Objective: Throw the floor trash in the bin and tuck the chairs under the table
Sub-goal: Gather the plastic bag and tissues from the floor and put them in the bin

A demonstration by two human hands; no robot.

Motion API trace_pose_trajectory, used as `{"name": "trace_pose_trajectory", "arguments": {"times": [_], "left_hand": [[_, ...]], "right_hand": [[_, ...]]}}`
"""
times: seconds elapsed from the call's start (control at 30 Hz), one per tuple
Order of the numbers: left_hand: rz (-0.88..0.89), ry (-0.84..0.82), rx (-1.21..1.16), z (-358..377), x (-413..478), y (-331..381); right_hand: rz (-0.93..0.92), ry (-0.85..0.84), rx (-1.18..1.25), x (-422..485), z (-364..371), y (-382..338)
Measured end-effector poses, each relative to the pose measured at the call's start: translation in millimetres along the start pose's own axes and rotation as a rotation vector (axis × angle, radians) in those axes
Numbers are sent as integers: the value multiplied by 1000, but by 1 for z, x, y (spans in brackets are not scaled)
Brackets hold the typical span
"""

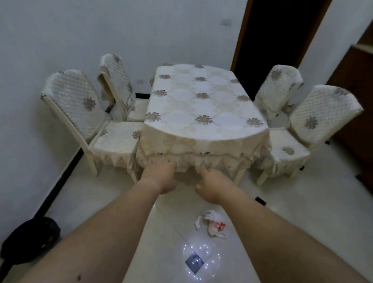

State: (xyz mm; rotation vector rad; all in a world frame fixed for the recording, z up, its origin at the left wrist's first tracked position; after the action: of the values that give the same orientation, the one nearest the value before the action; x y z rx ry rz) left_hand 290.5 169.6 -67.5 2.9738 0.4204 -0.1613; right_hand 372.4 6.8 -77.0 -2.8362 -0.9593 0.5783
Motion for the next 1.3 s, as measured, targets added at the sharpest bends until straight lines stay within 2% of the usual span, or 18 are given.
{"name": "trace_pose_trajectory", "arguments": {"times": [0.43, 0.7, 0.97, 1.3], "left_hand": [[149, -128, -47, 48, 125, 85], [208, -224, -94, 102, 212, 114], [183, -224, -179, 212, 293, 123], [106, -240, -219, 413, 365, 109]], "right_hand": [[208, 3, 131, 45, 6, 138], [292, 17, 277, 97, 44, 201], [284, 33, 328, 170, 122, 276], [337, -3, 362, 272, 292, 373]]}}
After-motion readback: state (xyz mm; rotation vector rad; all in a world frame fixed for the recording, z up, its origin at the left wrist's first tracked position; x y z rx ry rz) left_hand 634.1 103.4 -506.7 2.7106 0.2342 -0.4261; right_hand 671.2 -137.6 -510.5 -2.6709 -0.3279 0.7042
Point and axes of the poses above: each hand's wrist, its own x-axis towards the middle knuckle, its own z-axis out of the palm, y = z × x, the point moved 3 cm from there along x, towards the middle knuckle, and after that the axes turned 4 degrees about z, right-handed, at the moved point
